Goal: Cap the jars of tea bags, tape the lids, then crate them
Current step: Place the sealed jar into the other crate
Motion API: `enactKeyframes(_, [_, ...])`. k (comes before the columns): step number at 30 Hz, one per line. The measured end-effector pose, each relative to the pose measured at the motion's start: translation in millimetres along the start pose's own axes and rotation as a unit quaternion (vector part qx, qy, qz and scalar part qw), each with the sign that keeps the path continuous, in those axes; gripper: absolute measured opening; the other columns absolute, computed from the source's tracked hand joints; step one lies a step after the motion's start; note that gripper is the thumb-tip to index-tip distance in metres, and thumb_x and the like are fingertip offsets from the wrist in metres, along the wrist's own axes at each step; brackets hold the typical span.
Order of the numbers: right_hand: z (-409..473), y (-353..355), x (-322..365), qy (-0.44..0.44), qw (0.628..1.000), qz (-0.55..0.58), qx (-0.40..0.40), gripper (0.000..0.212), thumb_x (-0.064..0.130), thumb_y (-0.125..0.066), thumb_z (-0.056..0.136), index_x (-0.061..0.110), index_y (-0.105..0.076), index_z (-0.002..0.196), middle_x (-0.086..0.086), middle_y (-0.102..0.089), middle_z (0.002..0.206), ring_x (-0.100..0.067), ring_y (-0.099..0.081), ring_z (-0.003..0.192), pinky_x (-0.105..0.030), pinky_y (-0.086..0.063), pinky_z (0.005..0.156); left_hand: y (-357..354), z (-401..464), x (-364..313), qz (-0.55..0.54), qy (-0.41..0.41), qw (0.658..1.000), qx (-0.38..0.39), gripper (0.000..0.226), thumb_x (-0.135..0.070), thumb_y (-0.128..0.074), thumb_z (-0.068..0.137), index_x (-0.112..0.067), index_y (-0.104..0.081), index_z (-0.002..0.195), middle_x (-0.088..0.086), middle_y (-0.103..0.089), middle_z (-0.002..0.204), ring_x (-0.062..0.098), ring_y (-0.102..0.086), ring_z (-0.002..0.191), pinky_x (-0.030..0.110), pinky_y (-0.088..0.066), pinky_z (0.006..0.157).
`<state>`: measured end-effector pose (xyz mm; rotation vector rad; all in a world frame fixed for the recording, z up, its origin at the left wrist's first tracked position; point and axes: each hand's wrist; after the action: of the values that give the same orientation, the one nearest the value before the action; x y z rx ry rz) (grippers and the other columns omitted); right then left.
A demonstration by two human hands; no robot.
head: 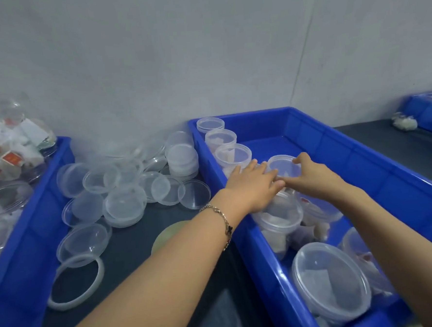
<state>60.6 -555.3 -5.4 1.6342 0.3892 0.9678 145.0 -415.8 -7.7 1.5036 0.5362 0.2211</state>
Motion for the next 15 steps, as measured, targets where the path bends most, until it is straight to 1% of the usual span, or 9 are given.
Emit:
enactKeyframes(1, [0, 3, -1, -0.007, 1.0, -0.019, 0.012, 0.085, 0.078, -0.05, 0.063, 0.023, -0.04, 0.127, 0.0, -0.057, 0.103, -0.023, -0.056, 0.096, -0.043, -0.047, 0.084, -1, -3, 0, -0.001, -0.004, 1.0, -0.003, 0.053, -0.045, -0.019, 0.102, -0.022, -0.021, 0.15, 0.004, -0.011, 0.16, 0.02, -0.003, 0.147, 0.047, -0.006, 0.116])
enactKeyframes(3, [1, 11, 0, -0.028, 0.999, -0.038, 0.022, 0.08, 0.078, -0.046, 0.073, 0.021, -0.044, 0.129, -0.004, -0.056, 0.123, -0.03, -0.049, 0.116, -0.049, -0.043, 0.095, -1, -12, 2, -0.003, -0.01, 1.0, -0.006, 0.053, -0.044, -0.021, 0.102, -0.021, -0.022, 0.15, 0.004, -0.012, 0.159, 0.019, -0.004, 0.146, 0.045, -0.007, 0.116])
enactKeyframes(5, [-1, 14, 7, -0.029, 0.998, -0.059, -0.013, 0.072, 0.071, -0.045, 0.08, 0.02, -0.048, 0.13, -0.008, -0.044, 0.138, -0.034, -0.032, 0.131, -0.053, -0.035, 0.101, 3, -21, 5, -0.003, -0.013, 1.0, -0.009, 0.053, -0.044, -0.021, 0.102, -0.019, -0.026, 0.148, 0.003, -0.016, 0.158, 0.018, -0.005, 0.146, 0.045, -0.008, 0.115])
enactKeyframes(7, [-6, 11, 24, 0.014, 0.995, -0.063, -0.072, 0.066, 0.063, -0.048, 0.084, 0.02, -0.046, 0.134, -0.007, -0.032, 0.148, -0.03, -0.017, 0.14, -0.056, -0.027, 0.106, 8, -31, 11, -0.001, -0.011, 1.0, -0.013, 0.053, -0.045, -0.021, 0.102, -0.02, -0.027, 0.148, 0.002, -0.017, 0.158, 0.018, -0.007, 0.146, 0.045, -0.009, 0.115])
enactKeyframes(8, [-9, 8, 36, 0.043, 0.994, -0.053, -0.087, 0.066, 0.06, -0.05, 0.086, 0.019, -0.044, 0.137, -0.007, -0.029, 0.151, -0.028, -0.014, 0.142, -0.056, -0.026, 0.107, 12, -36, 15, 0.002, -0.006, 1.0, -0.021, 0.053, -0.046, -0.022, 0.102, -0.02, -0.027, 0.148, 0.002, -0.018, 0.158, 0.018, -0.008, 0.145, 0.045, -0.009, 0.115])
enactKeyframes(10, [-16, -1, 67, 0.106, 0.991, -0.021, -0.076, 0.061, 0.053, -0.05, 0.089, 0.016, -0.044, 0.138, -0.008, -0.03, 0.151, -0.025, -0.017, 0.141, -0.049, -0.025, 0.109, 20, -48, 26, 0.011, 0.01, 0.999, -0.044, 0.052, -0.045, -0.024, 0.101, -0.017, -0.032, 0.145, 0.003, -0.023, 0.156, 0.019, -0.014, 0.143, 0.046, -0.012, 0.114])
enactKeyframes(11, [-19, -6, 84, 0.138, 0.988, -0.01, -0.063, 0.057, 0.048, -0.049, 0.091, 0.014, -0.045, 0.137, -0.01, -0.034, 0.148, -0.025, -0.022, 0.139, -0.046, -0.025, 0.11, 26, -56, 33, 0.016, 0.022, 0.998, -0.052, 0.052, -0.044, -0.025, 0.101, -0.015, -0.035, 0.143, 0.004, -0.025, 0.154, 0.019, -0.016, 0.142, 0.046, -0.013, 0.114])
enactKeyframes(13, [-26, -16, 117, 0.185, 0.982, -0.009, -0.041, 0.046, 0.041, -0.045, 0.095, 0.014, -0.052, 0.132, -0.011, -0.046, 0.139, -0.029, -0.034, 0.13, -0.044, -0.03, 0.107, 37, -75, 49, 0.037, 0.054, 0.996, -0.061, 0.051, -0.043, -0.03, 0.1, -0.013, -0.039, 0.141, 0.006, -0.029, 0.151, 0.021, -0.019, 0.141, 0.044, -0.016, 0.112])
enactKeyframes(15, [-35, -24, 149, 0.204, 0.978, -0.032, -0.021, 0.039, 0.04, -0.041, 0.096, 0.017, -0.06, 0.121, -0.011, -0.055, 0.127, -0.032, -0.043, 0.12, -0.044, -0.036, 0.1, 49, -98, 67, 0.065, 0.08, 0.99, -0.093, 0.047, -0.041, -0.038, 0.098, -0.011, -0.05, 0.132, 0.008, -0.042, 0.14, 0.025, -0.032, 0.133, 0.04, -0.025, 0.105])
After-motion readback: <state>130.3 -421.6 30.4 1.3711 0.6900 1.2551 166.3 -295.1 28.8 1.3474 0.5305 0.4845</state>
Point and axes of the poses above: each hand's wrist, its own z-axis towards the middle knuckle, its own y-axis out of the back of the hand, x = y × z
